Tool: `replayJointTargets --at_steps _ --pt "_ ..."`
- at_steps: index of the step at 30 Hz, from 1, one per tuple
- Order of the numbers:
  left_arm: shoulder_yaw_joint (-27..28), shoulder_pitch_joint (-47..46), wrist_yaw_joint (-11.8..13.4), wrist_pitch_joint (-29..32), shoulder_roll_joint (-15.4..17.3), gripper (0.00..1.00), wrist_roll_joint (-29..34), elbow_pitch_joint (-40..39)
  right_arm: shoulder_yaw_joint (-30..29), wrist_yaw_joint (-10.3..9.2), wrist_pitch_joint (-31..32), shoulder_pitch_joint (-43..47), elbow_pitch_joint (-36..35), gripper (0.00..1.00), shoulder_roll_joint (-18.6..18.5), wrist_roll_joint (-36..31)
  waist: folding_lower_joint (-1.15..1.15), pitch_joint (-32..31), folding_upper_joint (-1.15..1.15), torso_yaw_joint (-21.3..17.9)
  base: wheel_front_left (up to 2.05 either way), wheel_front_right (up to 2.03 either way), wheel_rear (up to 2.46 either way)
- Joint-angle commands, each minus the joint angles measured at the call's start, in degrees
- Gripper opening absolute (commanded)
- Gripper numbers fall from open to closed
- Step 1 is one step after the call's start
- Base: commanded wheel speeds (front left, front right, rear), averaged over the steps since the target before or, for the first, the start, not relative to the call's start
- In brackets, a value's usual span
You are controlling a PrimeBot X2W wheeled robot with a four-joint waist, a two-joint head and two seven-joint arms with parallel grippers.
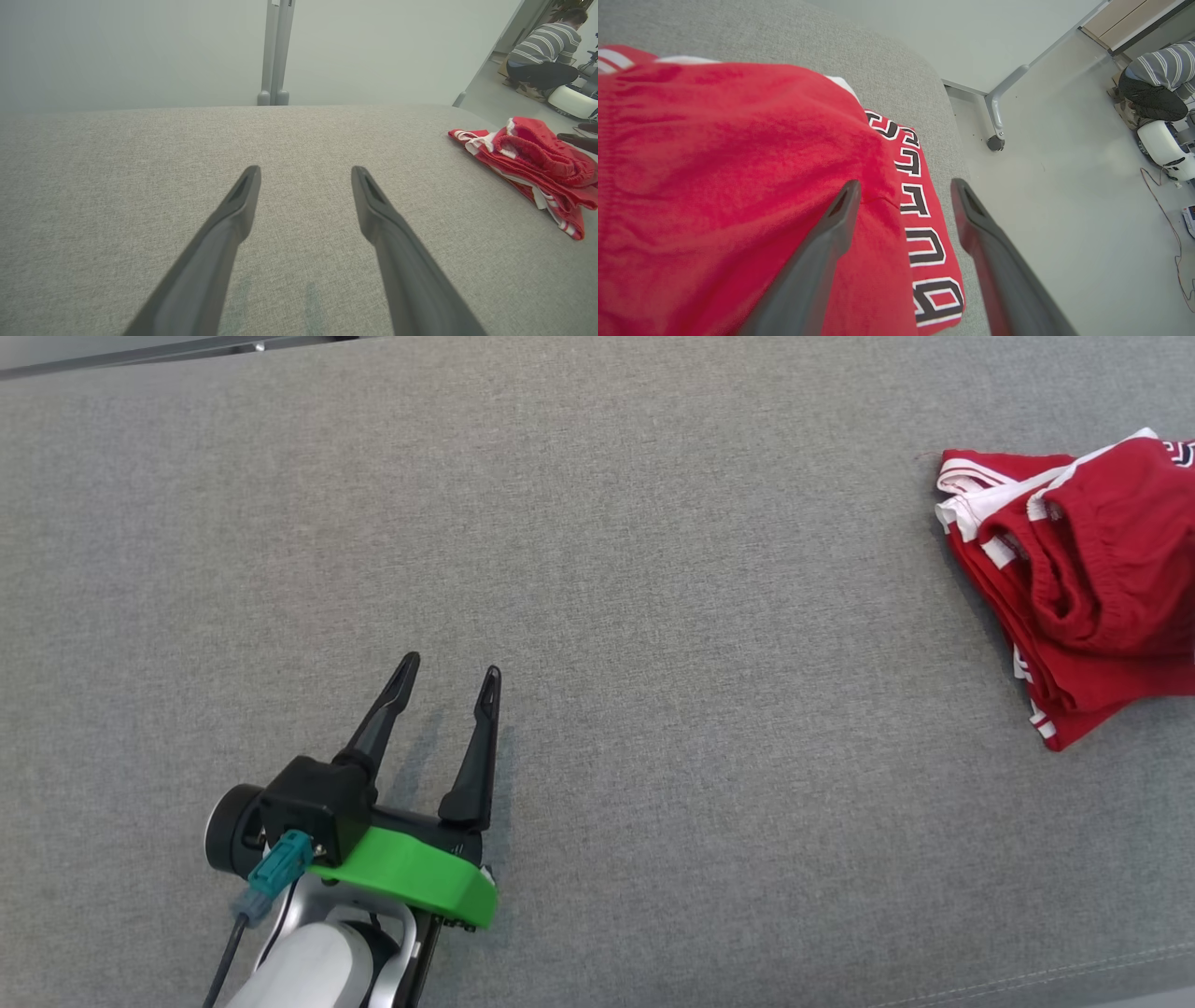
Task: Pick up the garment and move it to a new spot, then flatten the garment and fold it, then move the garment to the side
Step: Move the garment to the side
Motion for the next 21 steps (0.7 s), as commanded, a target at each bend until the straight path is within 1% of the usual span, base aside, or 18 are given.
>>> replayJointTargets --at_steps 1,7,11,16,17,21 --pt "0.1 -0.8 0.4 0.1 0.5 1.0 0.3 -0.1 -0.3 -0.04 -0.8 -0.6 0.8 1.0 0.5 -0.4 0.0 -0.1 0.23 -0.3 0.0 0.0 0.0" --pt "0.1 -0.3 0.5 -0.1 0.5 1.0 -0.2 0.4 -1.0 -0.04 -2.8 -1.4 2.3 1.0 1.6 -0.8 0.0 -1.2 0.23 -1.2 0.0 0.0 0.0" --pt "0.2 0.2 0.5 -0.6 0.3 1.0 -0.7 0.8 -0.4 -0.04 -4.1 -2.6 2.1 1.0 2.2 -0.3 0.0 -2.8 0.23 -1.8 0.0 0.0 0.0" --pt "0.8 1.2 0.3 -1.6 -0.4 1.0 -2.1 2.1 0.9 -0.04 -5.3 -3.7 0.6 1.0 3.7 1.3 0.0 -5.6 0.23 -2.4 0.0 0.0 0.0" --pt "1.5 1.6 0.1 -2.2 -0.9 1.0 -3.3 2.6 1.8 -0.04 -5.7 -3.9 -0.5 1.0 4.6 2.2 0.0 -7.0 0.23 -2.6 0.0 0.0 0.0" --pt "2.8 2.9 0.0 -3.4 -1.7 1.0 -5.6 4.2 4.3 -0.04 -6.3 -3.2 -3.2 1.0 5.9 4.9 0.0 -9.8 0.23 -2.7 0.0 0.0 0.0"
